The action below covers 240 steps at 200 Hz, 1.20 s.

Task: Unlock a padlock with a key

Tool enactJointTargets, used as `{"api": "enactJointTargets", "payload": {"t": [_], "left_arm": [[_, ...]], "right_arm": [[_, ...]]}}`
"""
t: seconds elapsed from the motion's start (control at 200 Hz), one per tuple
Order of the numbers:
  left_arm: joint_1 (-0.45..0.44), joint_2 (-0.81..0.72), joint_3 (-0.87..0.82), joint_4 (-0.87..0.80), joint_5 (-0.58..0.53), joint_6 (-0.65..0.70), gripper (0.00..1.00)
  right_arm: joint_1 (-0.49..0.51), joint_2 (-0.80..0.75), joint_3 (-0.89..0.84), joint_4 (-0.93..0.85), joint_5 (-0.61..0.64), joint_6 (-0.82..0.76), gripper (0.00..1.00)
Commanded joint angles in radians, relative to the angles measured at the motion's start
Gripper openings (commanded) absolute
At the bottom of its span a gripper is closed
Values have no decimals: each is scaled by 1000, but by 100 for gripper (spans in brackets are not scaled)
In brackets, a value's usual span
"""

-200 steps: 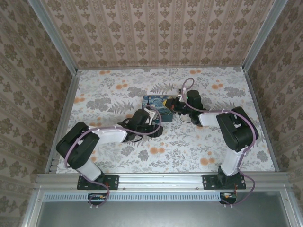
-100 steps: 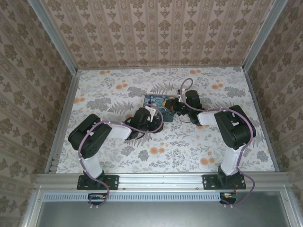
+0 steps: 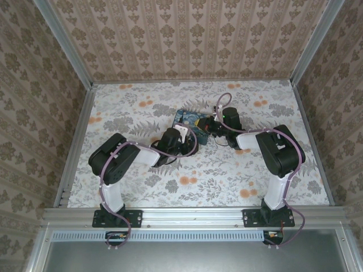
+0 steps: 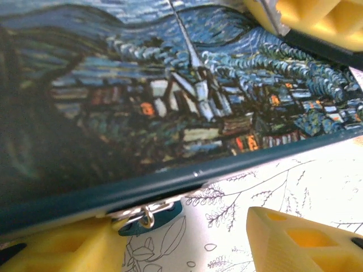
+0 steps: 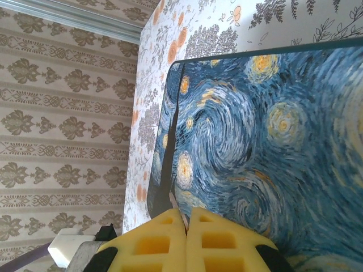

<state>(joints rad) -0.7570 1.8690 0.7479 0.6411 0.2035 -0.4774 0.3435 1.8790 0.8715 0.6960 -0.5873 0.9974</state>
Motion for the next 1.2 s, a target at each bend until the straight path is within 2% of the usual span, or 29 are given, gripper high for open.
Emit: {"api": "enactJointTargets", "payload": {"t": [0.0,0.31,0.66,0.91,1.195], "left_arm": [[11,17,-21,140,75,-87,58],[68,70,-88,374,122,-252,57],[61,52,-100,403,137,-291,57],[61,65,-94,353,105,-322,66],[59,61,-133,494,132,-367,64]], "right_arm": [[4,39,7,-46,3,-11,0],[3,49,8,-37,3,-5,0],[4,56,0,-23,3,1,0],[3,55,-5,-14,4,8,0],[3,67,-6,-6,4,13,0]]}}
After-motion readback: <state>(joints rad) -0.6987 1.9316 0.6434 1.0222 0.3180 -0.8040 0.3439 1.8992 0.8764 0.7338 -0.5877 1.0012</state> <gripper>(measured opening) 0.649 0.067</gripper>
